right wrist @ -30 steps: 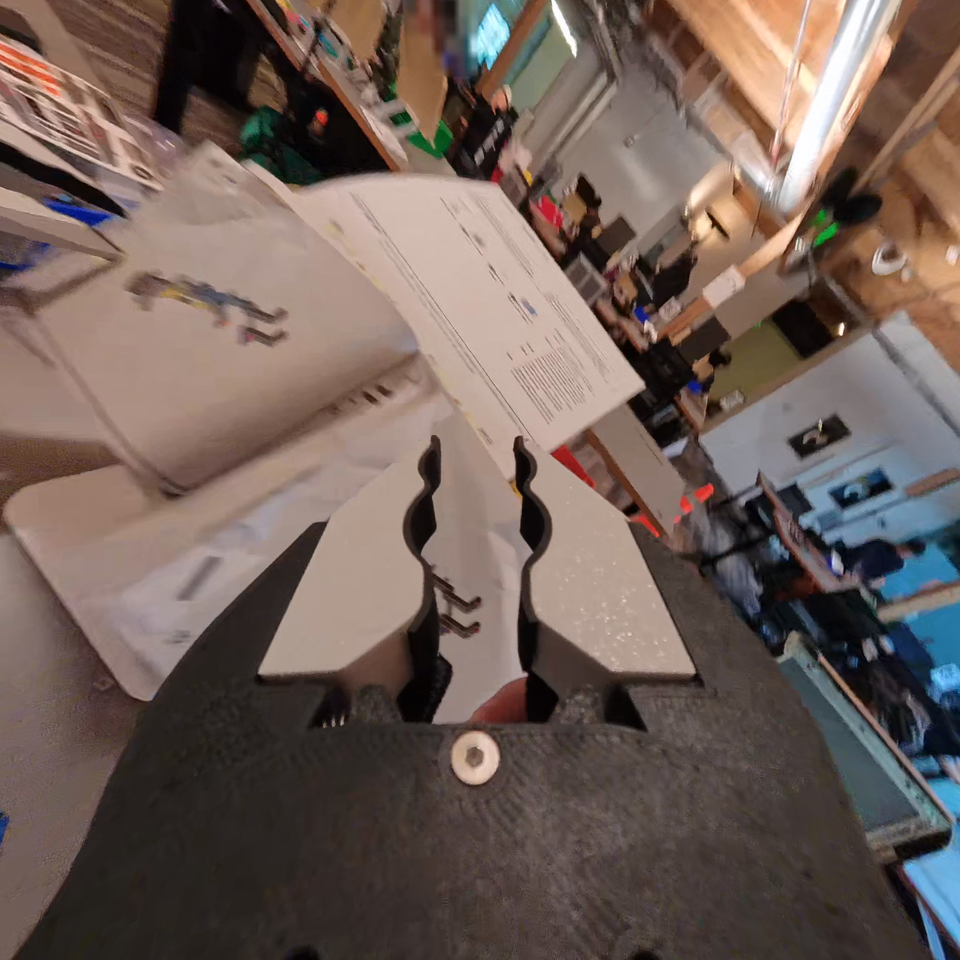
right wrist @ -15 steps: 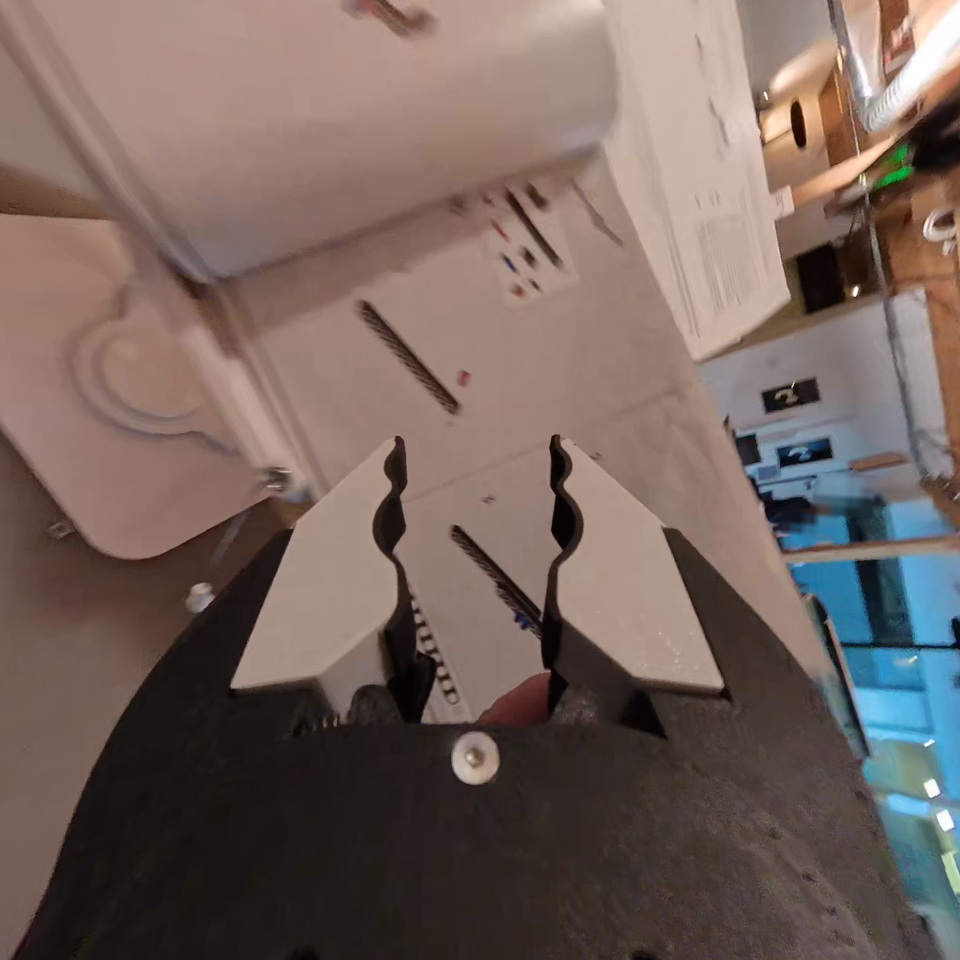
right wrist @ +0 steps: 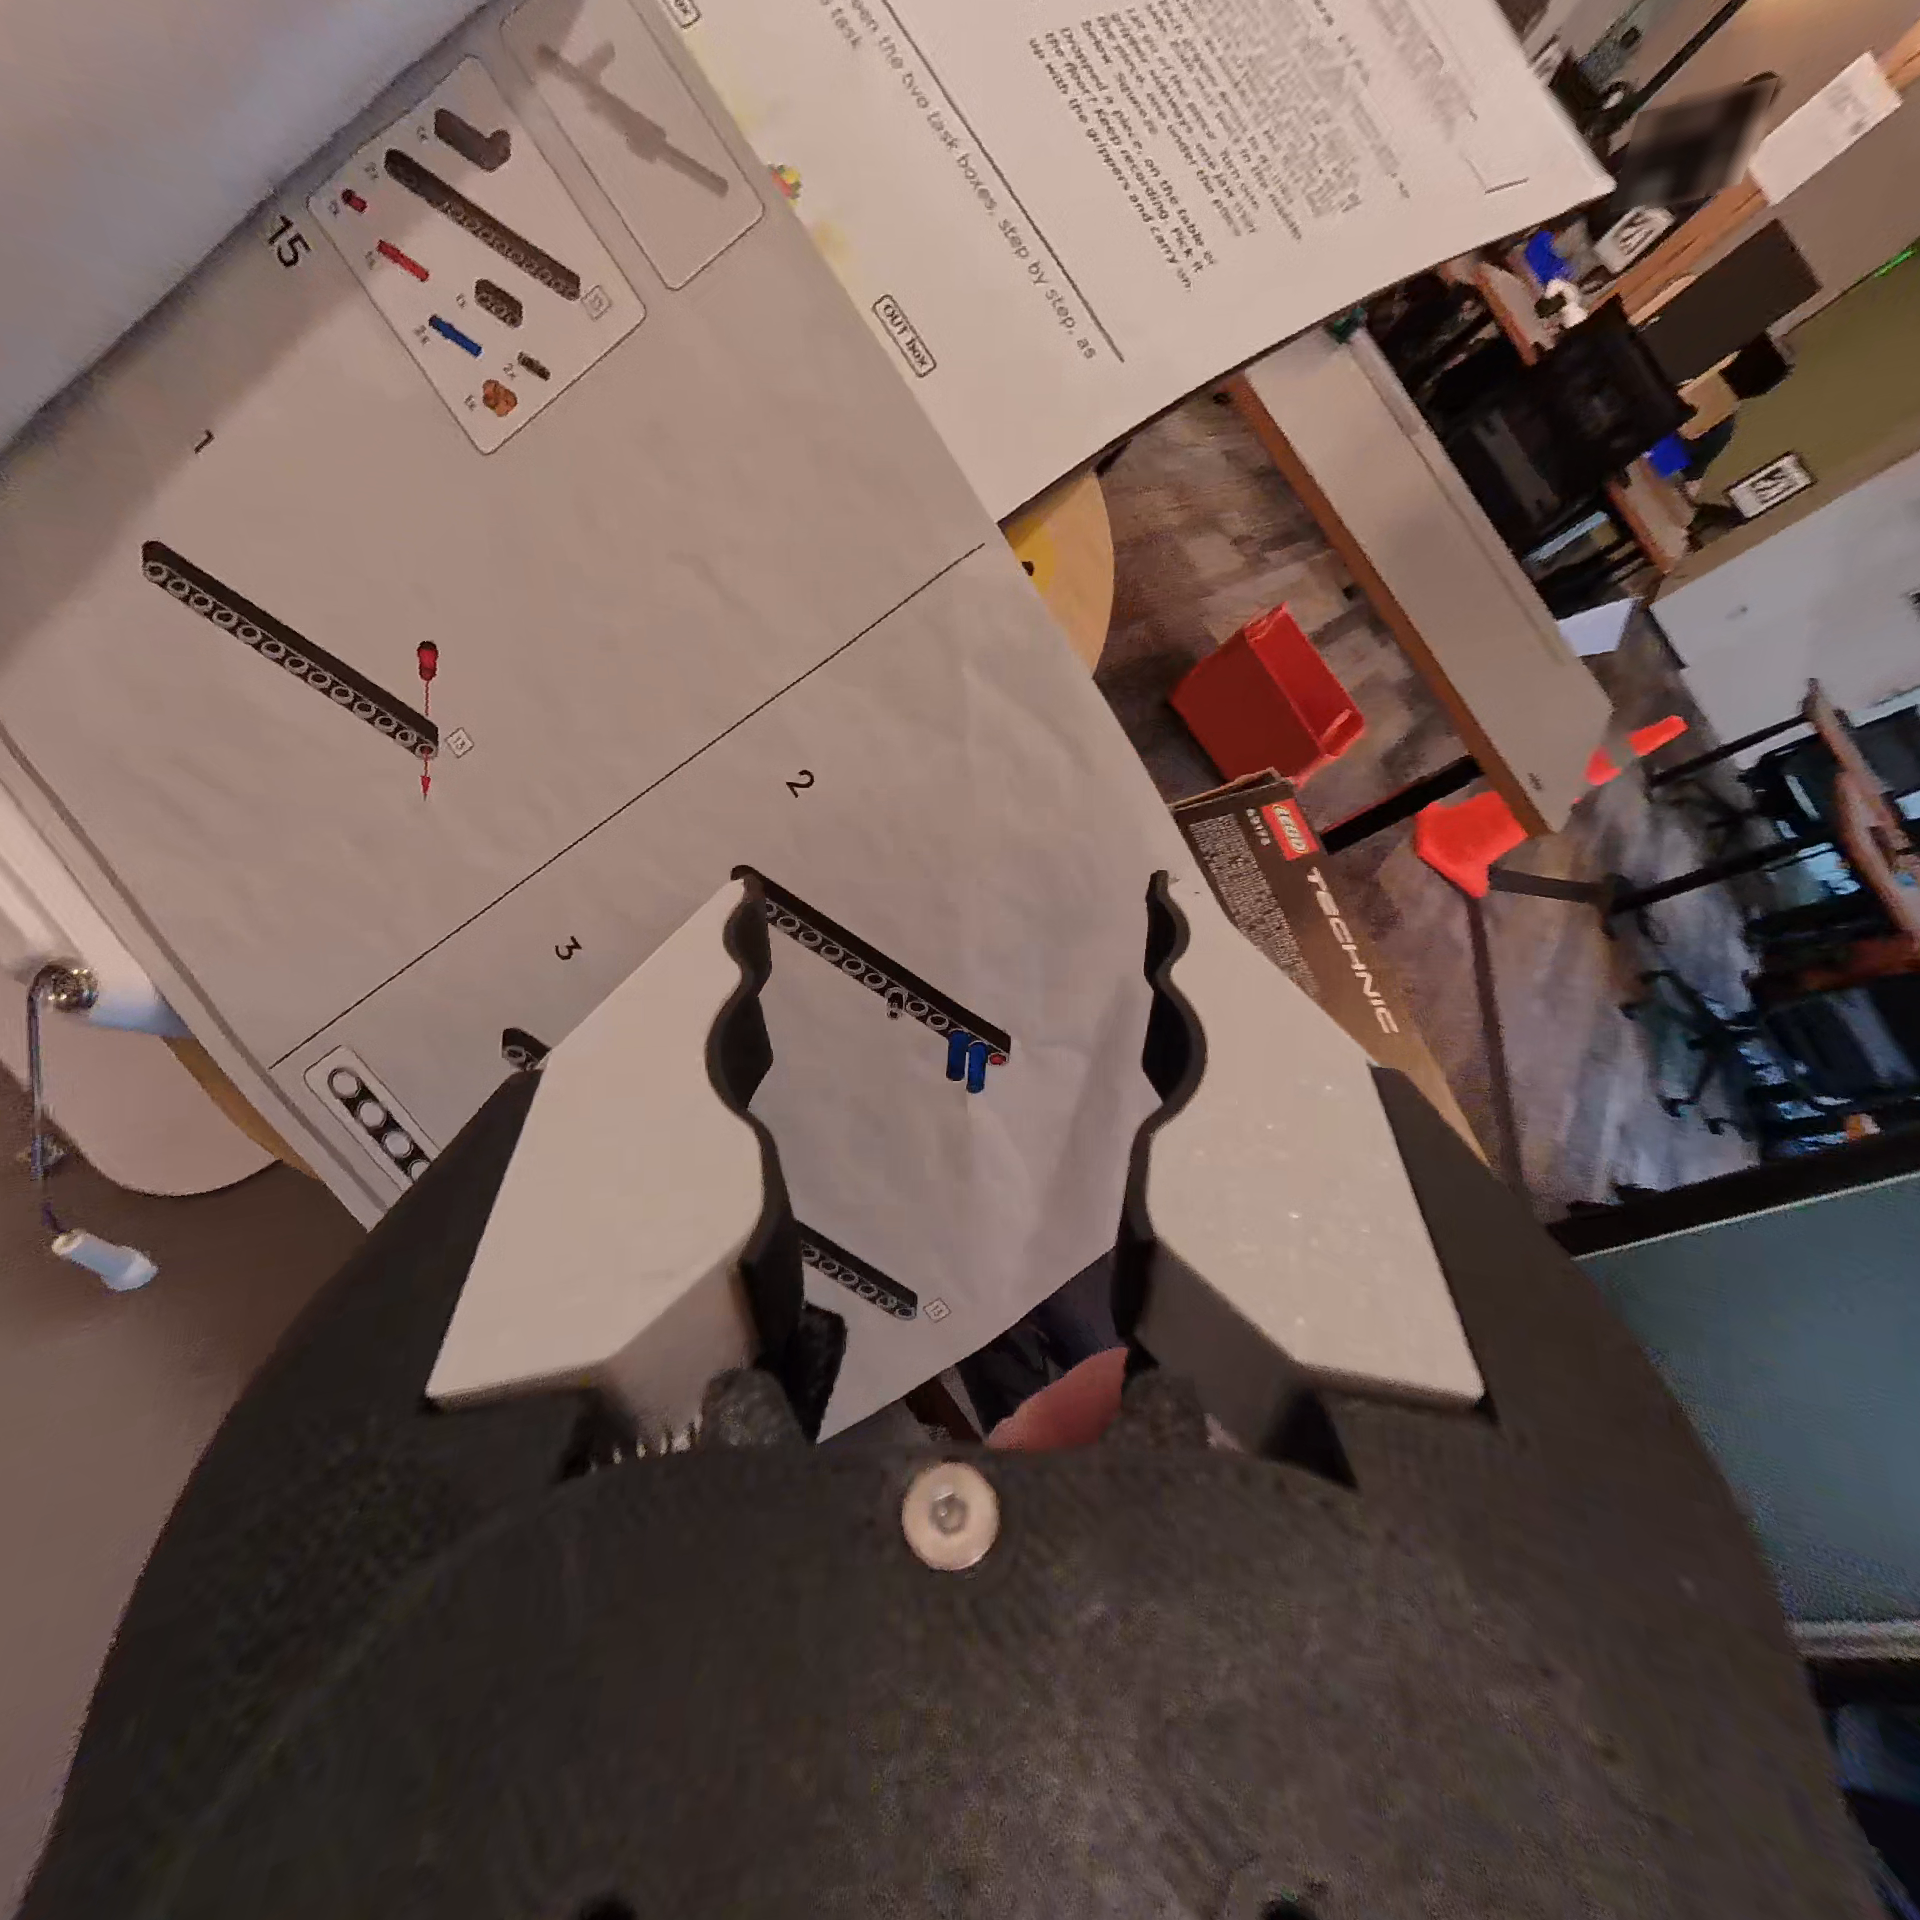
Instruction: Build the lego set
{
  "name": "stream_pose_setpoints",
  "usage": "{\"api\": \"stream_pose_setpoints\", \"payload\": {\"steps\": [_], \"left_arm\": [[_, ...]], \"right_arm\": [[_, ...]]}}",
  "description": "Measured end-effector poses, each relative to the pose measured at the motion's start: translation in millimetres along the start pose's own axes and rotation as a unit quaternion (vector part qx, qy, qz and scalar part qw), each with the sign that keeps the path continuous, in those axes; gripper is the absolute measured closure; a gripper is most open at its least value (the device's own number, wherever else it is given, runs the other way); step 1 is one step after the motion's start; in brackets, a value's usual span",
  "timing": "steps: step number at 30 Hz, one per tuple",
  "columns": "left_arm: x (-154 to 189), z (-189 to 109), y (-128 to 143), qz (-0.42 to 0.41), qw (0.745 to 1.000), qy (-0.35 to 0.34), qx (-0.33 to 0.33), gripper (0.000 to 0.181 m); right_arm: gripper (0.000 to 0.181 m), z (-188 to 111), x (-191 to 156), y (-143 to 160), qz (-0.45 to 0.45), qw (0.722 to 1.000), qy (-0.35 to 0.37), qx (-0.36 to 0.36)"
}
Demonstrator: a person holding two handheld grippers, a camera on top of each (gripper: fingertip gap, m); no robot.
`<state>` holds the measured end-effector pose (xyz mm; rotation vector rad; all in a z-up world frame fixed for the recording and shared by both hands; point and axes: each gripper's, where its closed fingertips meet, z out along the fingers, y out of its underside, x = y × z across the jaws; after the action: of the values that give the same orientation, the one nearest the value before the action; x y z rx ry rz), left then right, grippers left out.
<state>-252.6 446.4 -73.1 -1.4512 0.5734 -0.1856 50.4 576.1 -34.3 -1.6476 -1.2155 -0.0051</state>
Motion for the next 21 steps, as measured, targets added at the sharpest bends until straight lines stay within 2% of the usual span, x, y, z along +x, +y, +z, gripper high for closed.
{"api": "stream_pose_setpoints", "payload": {"steps": [5,9,21], "left_arm": [[3.6,14.1,23.6,0.023,0.999,-0.013,-0.043,0.137],[-2.9,12.8,24.7,0.018,0.999,-0.025,-0.039,0.14],[-7.9,10.6,27.3,0.03,0.998,-0.036,-0.04,0.147]], "right_arm": [[0.11,3.6,0.8,12.2,-0.001,1.0,-0.019,-0.024],[0.117,8.0,-1.3,20.6,-0.005,0.999,-0.029,-0.035],[0.137,8.3,-11.4,21.4,0.027,0.996,-0.088,-0.018]]}}
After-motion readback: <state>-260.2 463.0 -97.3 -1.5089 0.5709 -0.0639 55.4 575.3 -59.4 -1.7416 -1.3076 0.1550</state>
